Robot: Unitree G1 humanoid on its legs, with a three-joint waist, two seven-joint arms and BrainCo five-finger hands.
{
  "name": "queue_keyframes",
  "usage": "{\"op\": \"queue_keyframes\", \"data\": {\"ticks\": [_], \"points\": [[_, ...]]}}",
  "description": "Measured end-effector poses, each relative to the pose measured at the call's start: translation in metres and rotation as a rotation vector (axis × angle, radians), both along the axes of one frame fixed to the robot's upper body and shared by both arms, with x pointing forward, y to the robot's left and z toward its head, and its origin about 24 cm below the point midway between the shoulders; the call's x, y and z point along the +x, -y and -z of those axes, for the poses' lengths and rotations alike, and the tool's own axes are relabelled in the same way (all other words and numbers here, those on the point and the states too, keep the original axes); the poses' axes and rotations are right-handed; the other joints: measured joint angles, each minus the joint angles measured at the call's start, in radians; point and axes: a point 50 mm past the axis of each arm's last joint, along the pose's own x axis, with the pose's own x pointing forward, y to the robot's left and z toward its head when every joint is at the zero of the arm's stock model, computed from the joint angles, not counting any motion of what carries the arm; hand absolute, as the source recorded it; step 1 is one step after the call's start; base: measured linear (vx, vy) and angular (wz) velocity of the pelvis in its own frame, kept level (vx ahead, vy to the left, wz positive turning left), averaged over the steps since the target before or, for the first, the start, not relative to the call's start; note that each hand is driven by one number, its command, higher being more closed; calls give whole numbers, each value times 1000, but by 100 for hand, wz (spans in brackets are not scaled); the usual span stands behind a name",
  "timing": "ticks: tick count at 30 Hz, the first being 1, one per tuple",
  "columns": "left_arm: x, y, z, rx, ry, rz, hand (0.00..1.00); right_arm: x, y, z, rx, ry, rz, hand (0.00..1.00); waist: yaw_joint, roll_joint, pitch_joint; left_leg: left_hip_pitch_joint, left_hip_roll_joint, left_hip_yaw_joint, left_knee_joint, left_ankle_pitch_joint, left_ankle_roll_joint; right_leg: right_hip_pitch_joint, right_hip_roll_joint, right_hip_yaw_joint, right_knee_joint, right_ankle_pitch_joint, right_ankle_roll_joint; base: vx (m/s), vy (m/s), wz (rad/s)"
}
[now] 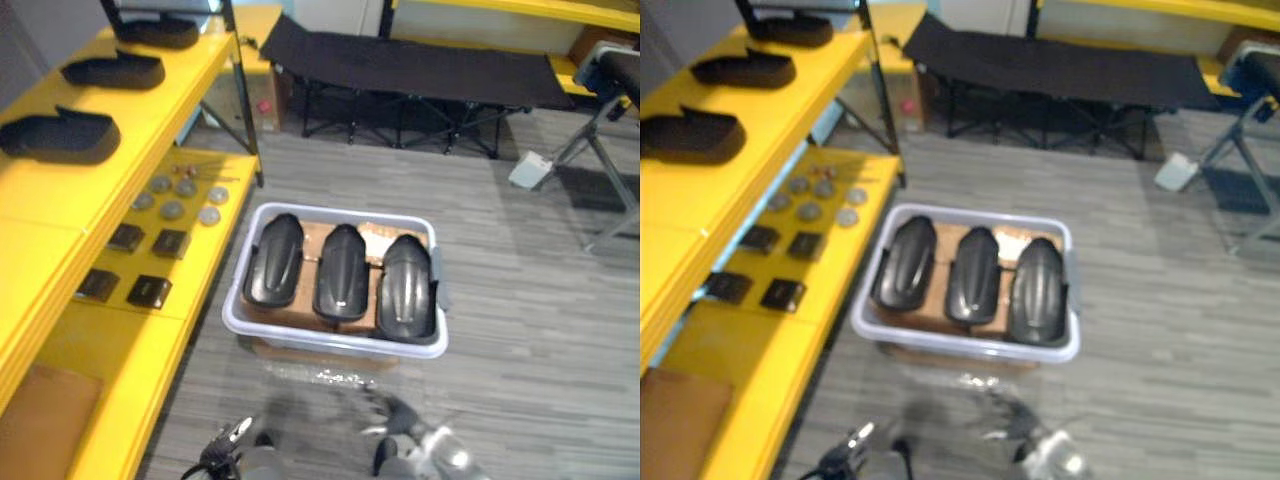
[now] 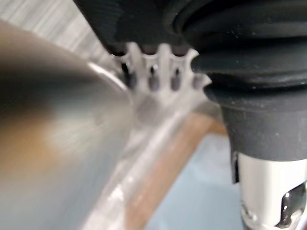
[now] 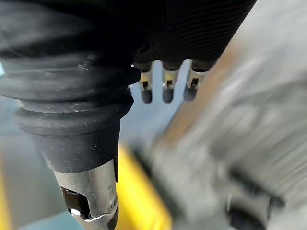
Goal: Walk over and take plastic housings, then place them on the shelf
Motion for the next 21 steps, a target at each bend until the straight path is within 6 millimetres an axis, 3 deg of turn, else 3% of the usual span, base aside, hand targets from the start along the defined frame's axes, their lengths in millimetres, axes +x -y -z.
{"op": "queue_keyframes", "data": {"ticks": [1, 3, 6, 8, 9, 10, 14, 17, 21], "points": [[1, 1, 0, 13, 6, 24, 0, 5, -24, -24, 100, 74, -56, 0, 1, 1, 1, 7, -8, -1, -1, -3, 5, 14, -6, -7, -5, 3, 0, 116, 85, 11], [1, 3, -1, 19, 15, 47, 0, 22, -41, -56, 218, 167, -15, 0, 6, 24, 12, 26, -9, -1, -4, -5, 7, 32, -8, -20, -5, 12, -5, 81, 47, 4], [3, 4, -1, 44, 34, 90, 0, 68, -29, -92, 281, 305, 279, 0, 14, 40, 17, 30, -4, 2, -5, -5, 7, 29, -2, -18, -5, 20, -7, 22, 12, -7], [5, 4, -2, 52, 55, 94, 0, 111, 25, -122, 335, 419, 690, 0, 14, 44, 22, 30, 8, 2, -5, -5, 7, 24, 15, -17, -4, 33, -23, -31, 0, -6], [5, 5, -3, 53, 60, 101, 0, 119, 42, -129, 358, 445, 793, 0, 13, 44, 23, 29, 10, 3, -5, -5, 7, 21, 17, -16, -4, 34, -23, -57, -1, -10], [7, 8, -3, 58, 70, 125, 0, 130, 77, -142, 396, 496, 983, 0, 11, 45, 30, 29, 11, 5, -5, -5, 7, 18, 18, -14, -3, 34, -23, -66, -4, -10], [18, 14, -9, 76, 118, 178, 0, 137, 176, -174, 393, 673, 1415, 0, -17, 64, 80, 14, 12, 7, -1, -4, 5, -3, 19, 4, -2, 34, -23, -108, -2, -11], [25, 15, -12, 89, 143, 186, 0, 135, 222, -170, 307, 653, 1616, 0, -33, 74, 118, -3, 21, -2, 18, -7, -1, -13, 28, 7, 0, 33, -23, -107, -22, -7], [38, 17, -18, 102, 187, 181, 0, 133, 260, -145, 156, 537, 1765, 0, -37, 80, 166, -80, 47, -32, 96, -27, -3, -52, 49, 1, 25, 30, -25, -134, -2, 8]]}}
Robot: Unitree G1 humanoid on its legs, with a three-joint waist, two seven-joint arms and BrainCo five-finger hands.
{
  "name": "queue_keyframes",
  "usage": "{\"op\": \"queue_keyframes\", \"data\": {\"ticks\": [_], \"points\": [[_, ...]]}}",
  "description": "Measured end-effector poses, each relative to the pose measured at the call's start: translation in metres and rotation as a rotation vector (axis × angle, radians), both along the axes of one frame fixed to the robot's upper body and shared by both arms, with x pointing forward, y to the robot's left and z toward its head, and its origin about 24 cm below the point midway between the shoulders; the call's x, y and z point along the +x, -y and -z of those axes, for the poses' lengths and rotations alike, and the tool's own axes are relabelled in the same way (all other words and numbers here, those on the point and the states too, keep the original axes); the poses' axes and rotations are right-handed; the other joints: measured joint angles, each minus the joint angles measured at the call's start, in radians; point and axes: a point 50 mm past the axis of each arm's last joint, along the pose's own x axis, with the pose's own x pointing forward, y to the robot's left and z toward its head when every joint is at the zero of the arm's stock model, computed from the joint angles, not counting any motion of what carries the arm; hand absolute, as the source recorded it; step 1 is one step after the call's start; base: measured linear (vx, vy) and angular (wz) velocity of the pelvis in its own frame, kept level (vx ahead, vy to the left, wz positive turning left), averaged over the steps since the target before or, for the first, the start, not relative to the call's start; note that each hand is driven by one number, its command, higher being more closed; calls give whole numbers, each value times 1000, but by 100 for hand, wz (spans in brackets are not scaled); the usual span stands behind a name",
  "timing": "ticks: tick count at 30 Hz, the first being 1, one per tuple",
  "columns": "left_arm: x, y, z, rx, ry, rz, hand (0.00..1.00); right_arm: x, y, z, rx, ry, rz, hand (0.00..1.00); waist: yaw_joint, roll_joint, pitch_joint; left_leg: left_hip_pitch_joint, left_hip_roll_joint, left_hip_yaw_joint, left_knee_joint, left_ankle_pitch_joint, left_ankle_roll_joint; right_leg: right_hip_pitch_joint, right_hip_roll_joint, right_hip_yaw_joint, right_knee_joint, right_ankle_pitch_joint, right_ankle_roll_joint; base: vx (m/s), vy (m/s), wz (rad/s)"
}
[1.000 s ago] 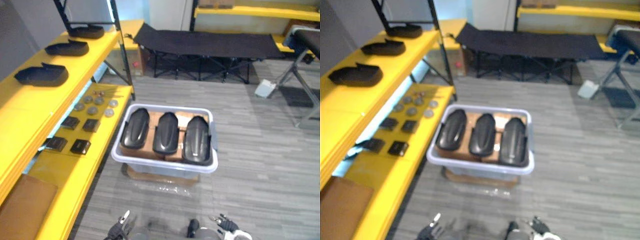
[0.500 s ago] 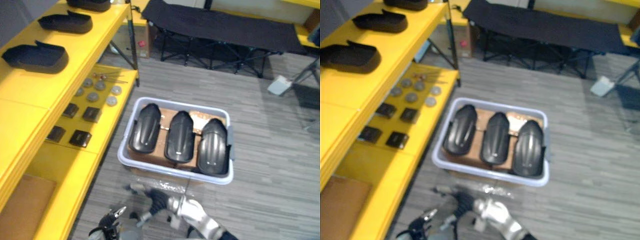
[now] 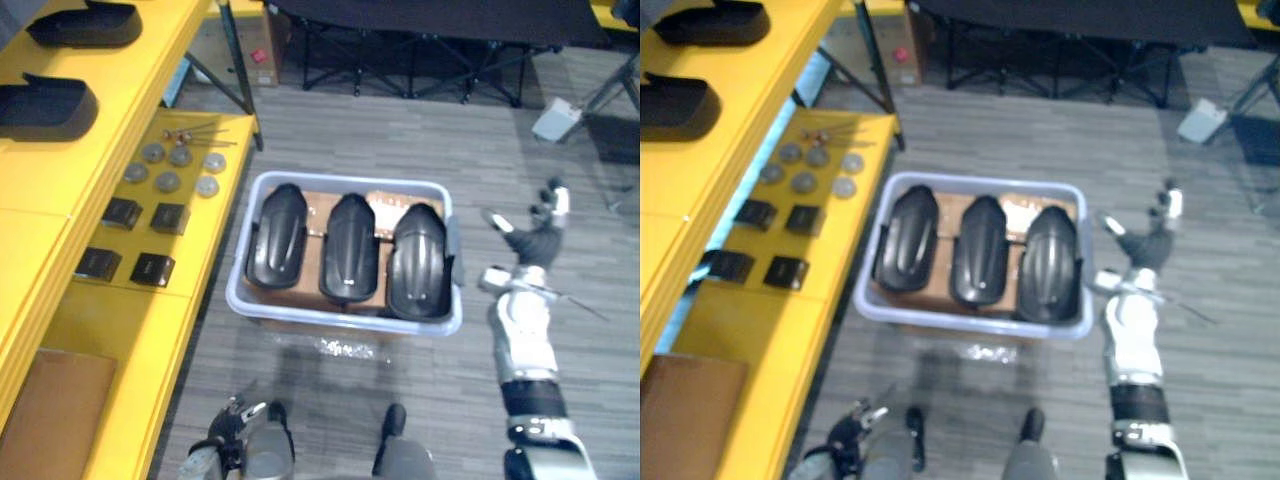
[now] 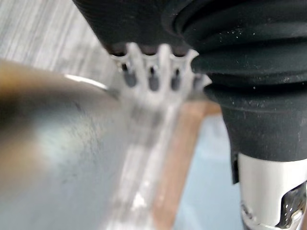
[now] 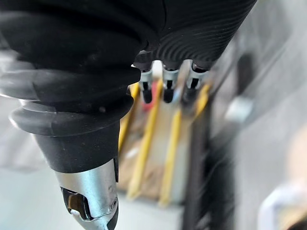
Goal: Walk over and take plastic housings, then place them on the shelf
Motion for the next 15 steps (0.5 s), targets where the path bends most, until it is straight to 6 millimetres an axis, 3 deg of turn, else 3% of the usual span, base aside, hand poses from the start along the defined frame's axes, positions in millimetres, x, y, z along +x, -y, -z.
{"op": "queue_keyframes", "data": {"ticks": [4, 7, 15], "points": [[18, -10, -10, 34, 61, 8, 0, -2, 18, 20, 81, -84, 68, 0, 25, -23, 56, -72, 9, -32, 45, -5, 1, -48, 8, -19, 39, -6, -9, -109, 6, 15], [16, -18, -10, 62, 49, 6, 0, 2, 30, 18, 107, -104, 104, 0, 40, -30, 71, -128, 6, -59, 73, -5, 3, -85, 7, -33, 57, -9, -11, -55, 17, 17], [19, -15, -11, 66, 54, 33, 0, 11, 53, 14, 171, -178, 154, 0, 80, -14, 102, -200, -29, -106, 98, 5, 13, -137, -27, -58, 123, -40, -4, 11, 27, 19]]}}
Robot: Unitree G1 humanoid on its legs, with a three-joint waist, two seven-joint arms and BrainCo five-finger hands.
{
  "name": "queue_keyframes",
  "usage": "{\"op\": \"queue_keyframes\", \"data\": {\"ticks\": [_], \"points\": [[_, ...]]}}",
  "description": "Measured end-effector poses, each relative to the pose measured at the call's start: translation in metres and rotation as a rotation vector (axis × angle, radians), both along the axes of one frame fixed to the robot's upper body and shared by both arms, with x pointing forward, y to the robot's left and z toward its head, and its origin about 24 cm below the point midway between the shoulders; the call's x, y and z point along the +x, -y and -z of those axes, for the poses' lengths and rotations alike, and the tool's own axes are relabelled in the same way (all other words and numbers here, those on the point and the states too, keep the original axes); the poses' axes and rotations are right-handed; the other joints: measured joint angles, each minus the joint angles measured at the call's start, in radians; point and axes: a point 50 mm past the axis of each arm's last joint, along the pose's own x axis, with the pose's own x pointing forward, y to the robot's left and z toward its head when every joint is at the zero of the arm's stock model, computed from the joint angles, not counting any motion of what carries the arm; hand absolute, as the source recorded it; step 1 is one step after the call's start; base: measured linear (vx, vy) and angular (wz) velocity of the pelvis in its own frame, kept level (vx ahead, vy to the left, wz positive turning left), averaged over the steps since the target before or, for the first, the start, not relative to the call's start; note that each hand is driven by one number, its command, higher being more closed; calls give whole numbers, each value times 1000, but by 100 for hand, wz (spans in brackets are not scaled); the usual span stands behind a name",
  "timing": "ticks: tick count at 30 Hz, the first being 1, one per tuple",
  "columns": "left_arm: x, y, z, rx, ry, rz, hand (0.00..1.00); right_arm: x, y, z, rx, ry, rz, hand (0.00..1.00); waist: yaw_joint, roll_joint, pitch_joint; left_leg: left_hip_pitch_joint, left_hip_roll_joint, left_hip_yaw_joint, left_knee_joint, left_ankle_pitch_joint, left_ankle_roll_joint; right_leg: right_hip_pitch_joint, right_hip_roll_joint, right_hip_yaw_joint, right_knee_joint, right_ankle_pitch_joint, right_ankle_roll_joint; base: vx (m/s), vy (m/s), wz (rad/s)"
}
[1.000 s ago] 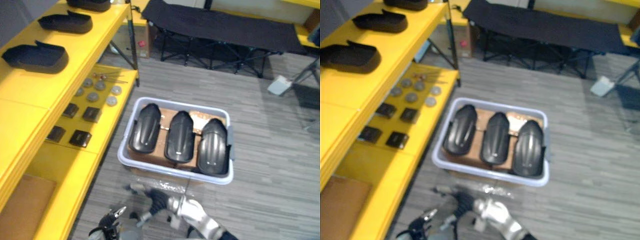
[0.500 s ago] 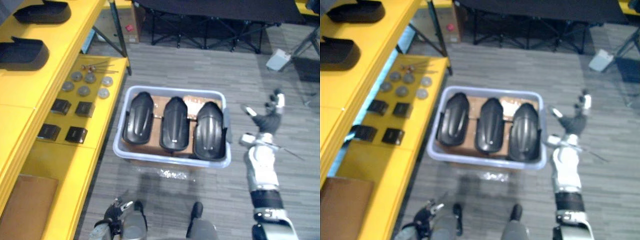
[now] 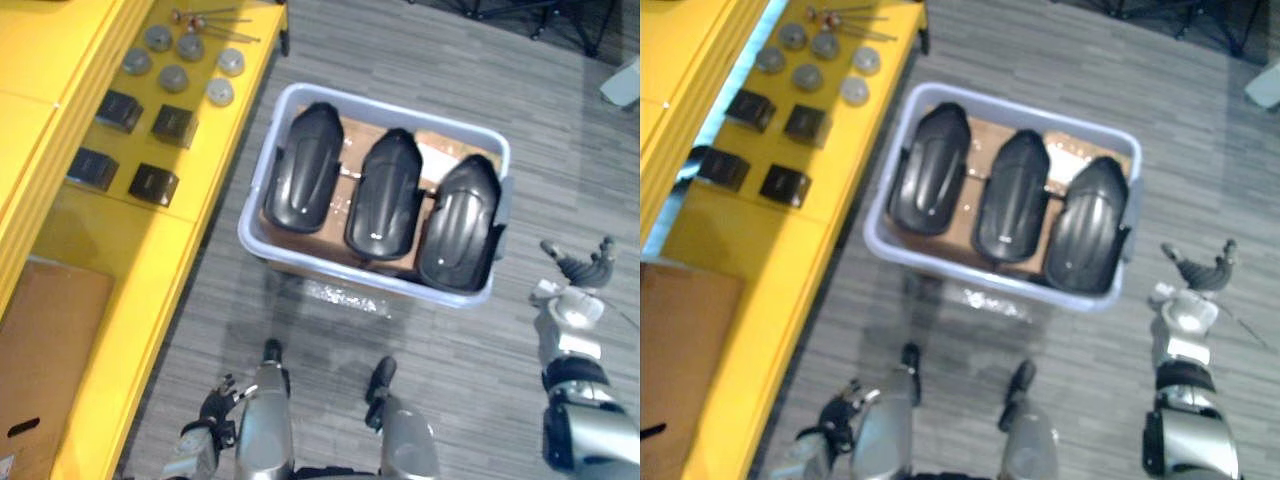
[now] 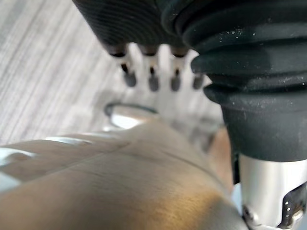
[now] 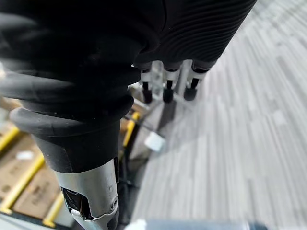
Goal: Walk over and take plastic housings, then place them on the shelf
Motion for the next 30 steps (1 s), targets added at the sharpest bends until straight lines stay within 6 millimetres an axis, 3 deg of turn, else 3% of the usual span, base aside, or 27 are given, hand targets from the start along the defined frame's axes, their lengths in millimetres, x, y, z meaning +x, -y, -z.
{"op": "queue_keyframes", "data": {"ticks": [4, 10, 21, 22, 26, 30], "points": [[1, 1, 0, -5, 8, 0, 0, 8, 2, -6, 24, -24, 11, 0, 5, 5, 2, -27, -9, -11, 10, 3, 4, -18, -8, -15, 7, -2, 1, 7, 19, 14], [4, 11, 0, -43, 20, 2, 0, 14, 20, -38, -22, -60, 25, 0, 12, 52, 29, -41, -21, -22, 14, 6, 9, -33, -21, -18, 30, -12, 6, -7, 15, 5], [5, 17, 0, -89, 32, -23, 0, 23, 19, -40, 3, -251, -60, 0, 37, 73, 36, -78, -30, -37, 28, 10, 13, -73, -35, -27, 83, -40, 6, -4, 4, 5], [5, 18, 0, -96, 33, -30, 0, 24, 18, -40, 4, -266, -75, 100, 40, 75, 37, -81, -31, -40, 32, 10, 13, -75, -36, -28, 88, -43, 5, -19, -1, 8], [6, 21, 0, -106, 37, -29, 0, 20, 23, -39, -55, -367, -99, 100, 59, 82, 40, -94, -37, -55, 31, 17, 13, -89, -45, -44, 118, -60, 3, -18, -9, 12], [6, 21, 0, -117, 36, -39, 0, 15, 35, -48, -169, -465, -97, 100, 58, 85, 41, -104, -39, -58, 28, 22, 11, -106, -50, -45, 140, -70, 0, -11, -8, 3]]}}
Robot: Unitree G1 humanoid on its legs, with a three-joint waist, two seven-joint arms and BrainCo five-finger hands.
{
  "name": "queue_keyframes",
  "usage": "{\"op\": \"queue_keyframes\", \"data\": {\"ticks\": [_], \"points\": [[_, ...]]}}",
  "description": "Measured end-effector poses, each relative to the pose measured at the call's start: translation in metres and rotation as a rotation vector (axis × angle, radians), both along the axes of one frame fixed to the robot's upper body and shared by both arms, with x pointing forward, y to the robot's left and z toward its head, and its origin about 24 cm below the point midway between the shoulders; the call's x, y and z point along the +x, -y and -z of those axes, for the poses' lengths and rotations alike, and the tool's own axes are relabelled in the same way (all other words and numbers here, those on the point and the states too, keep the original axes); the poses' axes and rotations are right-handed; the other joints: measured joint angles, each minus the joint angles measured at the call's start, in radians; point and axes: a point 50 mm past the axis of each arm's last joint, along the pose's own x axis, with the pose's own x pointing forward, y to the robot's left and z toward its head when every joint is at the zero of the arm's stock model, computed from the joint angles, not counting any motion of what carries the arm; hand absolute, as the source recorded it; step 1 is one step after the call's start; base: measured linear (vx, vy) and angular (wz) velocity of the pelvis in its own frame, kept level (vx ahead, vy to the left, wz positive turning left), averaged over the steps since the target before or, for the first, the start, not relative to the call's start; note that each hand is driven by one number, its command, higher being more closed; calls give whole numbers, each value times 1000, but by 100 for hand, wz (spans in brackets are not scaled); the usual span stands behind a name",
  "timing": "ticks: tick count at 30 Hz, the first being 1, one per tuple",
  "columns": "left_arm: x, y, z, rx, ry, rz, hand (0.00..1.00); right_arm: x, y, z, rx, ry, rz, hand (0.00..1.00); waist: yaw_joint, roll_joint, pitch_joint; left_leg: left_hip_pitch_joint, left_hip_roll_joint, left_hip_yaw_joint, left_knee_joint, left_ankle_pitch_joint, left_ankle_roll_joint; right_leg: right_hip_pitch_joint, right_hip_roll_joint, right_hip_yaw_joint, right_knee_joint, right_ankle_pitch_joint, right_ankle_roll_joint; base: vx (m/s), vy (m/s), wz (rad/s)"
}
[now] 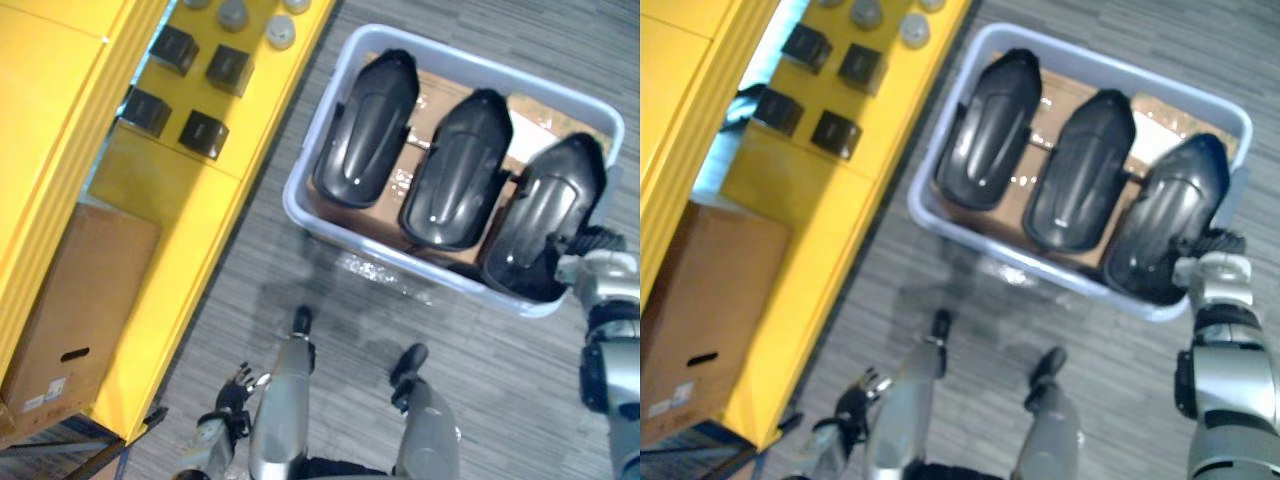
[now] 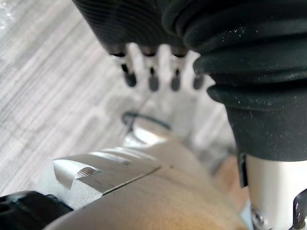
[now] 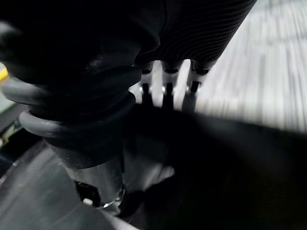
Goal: Walk over and take plastic housings, then place them on the shelf
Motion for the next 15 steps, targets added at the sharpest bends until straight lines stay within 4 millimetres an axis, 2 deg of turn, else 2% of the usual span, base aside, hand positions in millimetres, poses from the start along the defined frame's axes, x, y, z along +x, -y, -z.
{"op": "queue_keyframes", "data": {"ticks": [7, 15], "points": [[0, 0, 0, 1, -1, 0, 0, -1, 5, -10, -251, -220, -20, 100, 4, 1, 0, 5, 3, -18, -35, 29, -8, -10, 2, -12, 17, -11, -12, -11, -34, 4], [0, 2, -1, -4, 7, 4, 0, -1, 5, -16, -384, -279, 23, 100, 20, 1, -1, 16, 5, -21, -54, 46, -12, 1, 5, -21, 20, -12, -15, -34, -11, 4]]}}
